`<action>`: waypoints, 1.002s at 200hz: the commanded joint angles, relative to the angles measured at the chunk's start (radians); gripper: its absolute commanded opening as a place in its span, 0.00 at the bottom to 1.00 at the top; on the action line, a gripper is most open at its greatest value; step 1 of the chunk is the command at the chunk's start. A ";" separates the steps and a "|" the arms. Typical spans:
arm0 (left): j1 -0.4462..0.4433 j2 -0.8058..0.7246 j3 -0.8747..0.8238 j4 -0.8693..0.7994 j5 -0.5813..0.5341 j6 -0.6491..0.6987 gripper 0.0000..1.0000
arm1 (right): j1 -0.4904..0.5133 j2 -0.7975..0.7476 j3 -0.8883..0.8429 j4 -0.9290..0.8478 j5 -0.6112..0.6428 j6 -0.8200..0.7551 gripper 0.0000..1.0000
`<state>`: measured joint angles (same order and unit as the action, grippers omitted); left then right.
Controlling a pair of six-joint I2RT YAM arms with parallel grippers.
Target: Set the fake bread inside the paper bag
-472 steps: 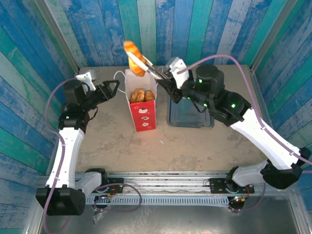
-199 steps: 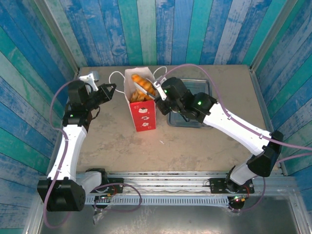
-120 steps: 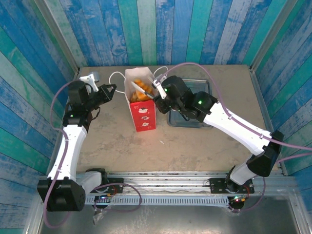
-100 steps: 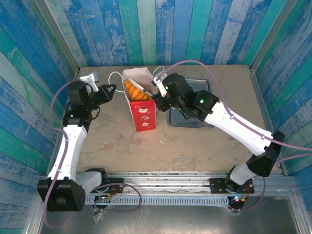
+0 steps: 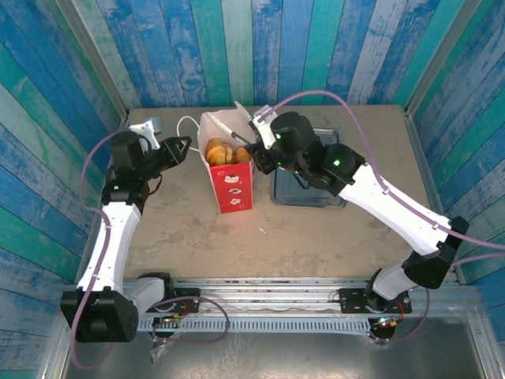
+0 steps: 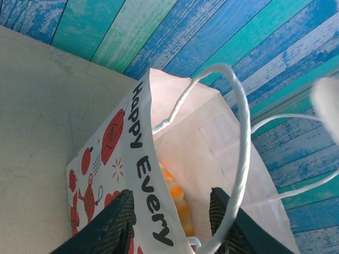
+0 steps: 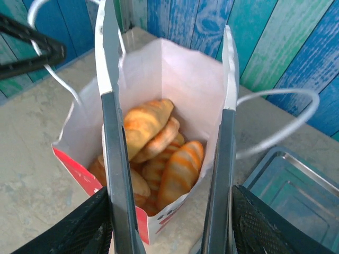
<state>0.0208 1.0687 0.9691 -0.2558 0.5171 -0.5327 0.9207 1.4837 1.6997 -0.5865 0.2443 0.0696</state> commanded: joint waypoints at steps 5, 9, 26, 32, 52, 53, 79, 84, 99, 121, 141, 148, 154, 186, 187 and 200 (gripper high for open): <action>0.005 -0.050 0.037 -0.029 -0.030 0.036 0.54 | 0.004 -0.160 -0.027 0.096 0.072 0.028 0.58; 0.005 -0.055 0.036 -0.031 -0.033 0.040 0.56 | 0.004 -0.179 -0.041 0.097 0.087 0.031 0.58; 0.005 -0.089 0.029 -0.038 -0.062 0.059 0.66 | 0.004 -0.257 -0.110 0.095 0.177 0.045 0.57; 0.005 -0.104 0.025 -0.042 -0.077 0.067 0.70 | 0.002 -0.282 -0.139 0.089 0.213 0.052 0.58; 0.005 -0.165 0.003 -0.054 -0.140 0.096 0.81 | 0.003 -0.346 -0.231 0.041 0.335 0.087 0.58; 0.005 -0.168 0.001 -0.054 -0.143 0.096 0.81 | 0.002 -0.348 -0.236 0.037 0.342 0.088 0.58; 0.005 -0.278 -0.063 -0.047 -0.242 0.125 0.91 | -0.010 -0.396 -0.384 -0.025 0.463 0.173 0.59; 0.005 -0.301 -0.079 -0.046 -0.259 0.129 0.93 | -0.018 -0.402 -0.417 -0.031 0.466 0.199 0.59; 0.005 -0.366 -0.124 -0.050 -0.315 0.132 0.95 | -0.045 -0.408 -0.525 -0.030 0.443 0.287 0.58; 0.005 -0.443 -0.182 -0.098 -0.392 0.130 0.97 | -0.087 -0.377 -0.668 -0.008 0.381 0.388 0.57; 0.005 -0.471 -0.232 -0.164 -0.439 0.122 0.98 | -0.100 -0.318 -0.759 0.026 0.348 0.465 0.56; 0.005 -0.475 -0.255 -0.175 -0.446 0.108 0.99 | -0.101 -0.293 -0.779 0.034 0.345 0.493 0.56; 0.005 -0.478 -0.279 -0.174 -0.443 0.096 0.99 | -0.103 -0.268 -0.792 0.043 0.342 0.506 0.57; 0.006 -0.478 -0.406 -0.096 -0.394 -0.003 0.99 | -0.122 -0.127 -0.796 0.062 0.287 0.525 0.57; 0.005 -0.477 -0.408 -0.092 -0.392 -0.007 0.99 | -0.123 -0.123 -0.796 0.062 0.284 0.525 0.57; 0.005 -0.466 -0.435 -0.057 -0.372 -0.050 0.99 | -0.129 -0.076 -0.793 0.069 0.267 0.536 0.58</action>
<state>0.0208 0.5987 0.5705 -0.3752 0.1265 -0.4911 0.8070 1.3464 0.8902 -0.5613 0.5415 0.5419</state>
